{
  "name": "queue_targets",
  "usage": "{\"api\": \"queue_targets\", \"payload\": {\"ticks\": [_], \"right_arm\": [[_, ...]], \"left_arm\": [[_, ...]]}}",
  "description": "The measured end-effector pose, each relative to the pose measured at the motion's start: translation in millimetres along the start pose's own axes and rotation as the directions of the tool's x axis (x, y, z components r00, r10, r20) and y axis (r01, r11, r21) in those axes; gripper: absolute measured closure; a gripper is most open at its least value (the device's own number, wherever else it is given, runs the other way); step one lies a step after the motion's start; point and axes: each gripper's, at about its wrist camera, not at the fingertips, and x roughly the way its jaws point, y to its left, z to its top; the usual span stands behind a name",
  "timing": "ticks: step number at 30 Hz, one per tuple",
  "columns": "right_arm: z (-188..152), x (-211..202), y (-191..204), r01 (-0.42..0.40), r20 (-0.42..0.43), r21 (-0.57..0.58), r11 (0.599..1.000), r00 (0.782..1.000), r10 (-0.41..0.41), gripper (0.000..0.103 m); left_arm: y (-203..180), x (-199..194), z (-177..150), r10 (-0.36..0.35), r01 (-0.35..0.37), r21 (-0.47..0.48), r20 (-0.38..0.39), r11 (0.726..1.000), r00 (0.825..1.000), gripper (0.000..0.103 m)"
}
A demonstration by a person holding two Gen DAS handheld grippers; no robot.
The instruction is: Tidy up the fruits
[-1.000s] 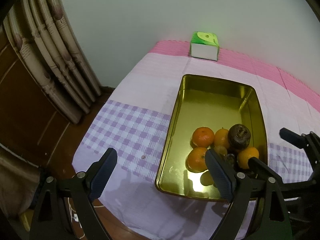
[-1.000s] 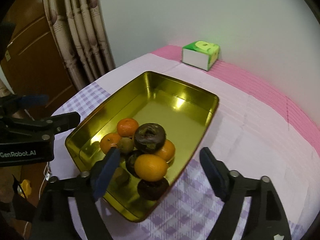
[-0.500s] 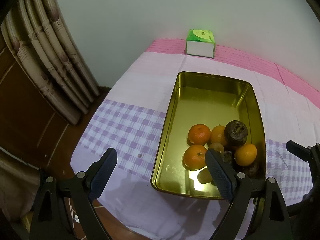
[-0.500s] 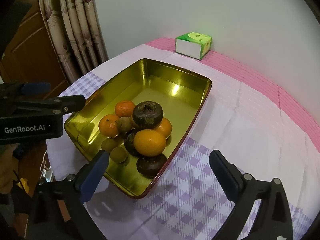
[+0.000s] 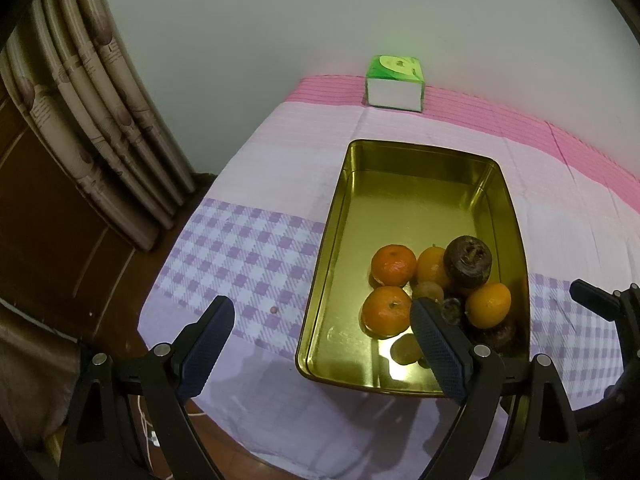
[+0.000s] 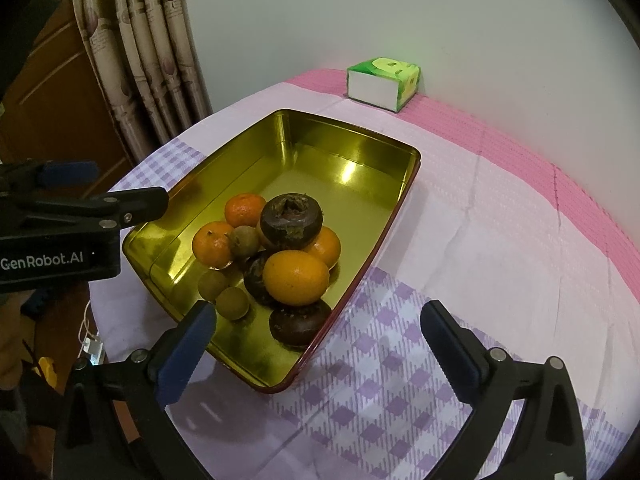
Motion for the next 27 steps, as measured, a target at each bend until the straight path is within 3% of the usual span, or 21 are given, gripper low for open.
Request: {"api": "queue_targets", "payload": {"ticks": [27], "right_arm": [[-4.4,3.0,-0.4,-0.004,-0.010,0.013,1.000,1.000,0.004,0.001]], "left_arm": [[-0.8,-0.5,-0.3,-0.007,0.007,-0.001,-0.004,1.000,1.000,0.013]]}}
